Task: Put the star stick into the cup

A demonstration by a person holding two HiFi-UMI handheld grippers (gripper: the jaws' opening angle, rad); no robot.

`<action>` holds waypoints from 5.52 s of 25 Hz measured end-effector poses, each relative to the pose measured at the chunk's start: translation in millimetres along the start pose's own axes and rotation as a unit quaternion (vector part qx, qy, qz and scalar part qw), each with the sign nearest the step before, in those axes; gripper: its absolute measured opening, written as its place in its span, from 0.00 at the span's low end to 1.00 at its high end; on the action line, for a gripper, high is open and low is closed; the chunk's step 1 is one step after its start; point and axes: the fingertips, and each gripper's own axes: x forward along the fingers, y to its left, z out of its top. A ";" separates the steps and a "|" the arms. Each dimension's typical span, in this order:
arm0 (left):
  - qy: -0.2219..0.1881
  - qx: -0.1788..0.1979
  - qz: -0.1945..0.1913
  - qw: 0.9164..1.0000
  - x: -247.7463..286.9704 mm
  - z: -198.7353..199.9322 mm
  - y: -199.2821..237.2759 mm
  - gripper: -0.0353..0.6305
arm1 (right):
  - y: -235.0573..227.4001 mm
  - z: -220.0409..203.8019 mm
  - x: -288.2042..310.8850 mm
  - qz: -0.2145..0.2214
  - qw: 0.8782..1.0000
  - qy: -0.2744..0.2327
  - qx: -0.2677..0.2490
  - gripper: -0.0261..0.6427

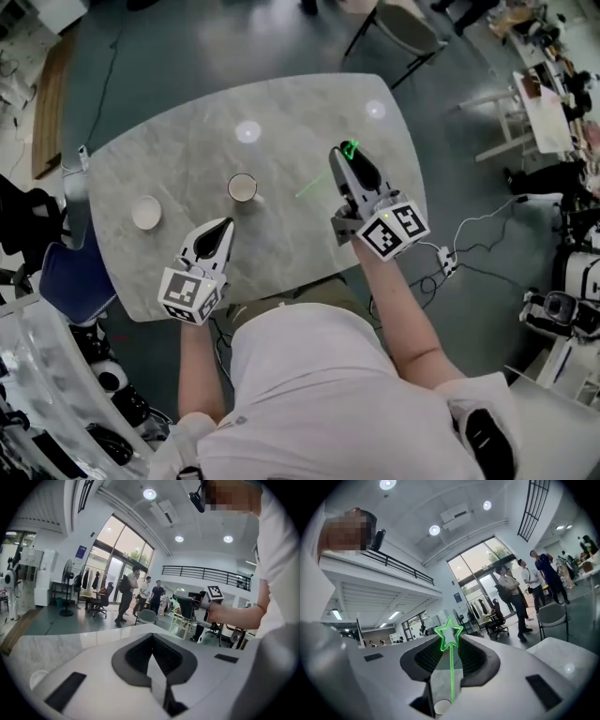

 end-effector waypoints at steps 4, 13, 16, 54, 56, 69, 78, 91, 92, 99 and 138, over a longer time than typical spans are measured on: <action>0.004 -0.027 0.054 0.998 -11.4 -6.0 19.7 0.06 | 4.5 -14.3 45.9 0.046 0.998 0.026 0.017 0.20; 0.031 -0.100 0.144 0.984 -34.3 -27.4 4.3 0.06 | 22.5 -41.2 84.6 0.126 0.987 0.089 0.042 0.20; 0.036 -0.128 0.167 0.977 -43.2 -43.6 10.5 0.06 | 30.5 -59.0 104.1 0.147 0.983 0.105 0.045 0.20; 0.054 -0.235 0.252 0.937 -86.9 -121.4 -3.4 0.06 | 39.2 -234.0 161.9 0.187 0.943 0.275 0.012 0.26; 0.053 -0.234 0.253 0.937 -88.2 -120.4 -2.0 0.06 | 37.2 -236.0 160.7 0.182 0.942 0.280 0.011 0.32; 0.051 -0.220 0.226 0.948 -85.8 -110.5 3.4 0.06 | 36.1 -226.3 147.2 0.163 0.945 0.284 0.015 0.37; 0.043 -0.191 0.190 0.962 -70.0 -84.6 11.2 0.06 | 26.9 -193.2 126.1 0.141 0.953 0.267 0.010 0.31; 0.021 -0.125 0.108 0.986 -23.8 -29.3 3.3 0.06 | 20.7 -122.6 66.2 0.121 0.966 0.226 -0.029 0.06; 0.019 -0.115 0.099 0.988 -19.4 -24.2 0.4 0.06 | 22.0 -116.6 60.5 0.120 0.967 0.224 -0.037 0.06; 0.001 -0.059 0.051 0.997 8.4 15.1 -14.4 0.06 | 28.7 -70.9 22.5 0.108 0.973 0.190 -0.069 0.05; -0.081 0.117 -0.034 0.989 28.5 86.9 -79.2 0.06 | 58.0 -15.2 -92.6 0.076 0.985 0.099 -0.121 0.05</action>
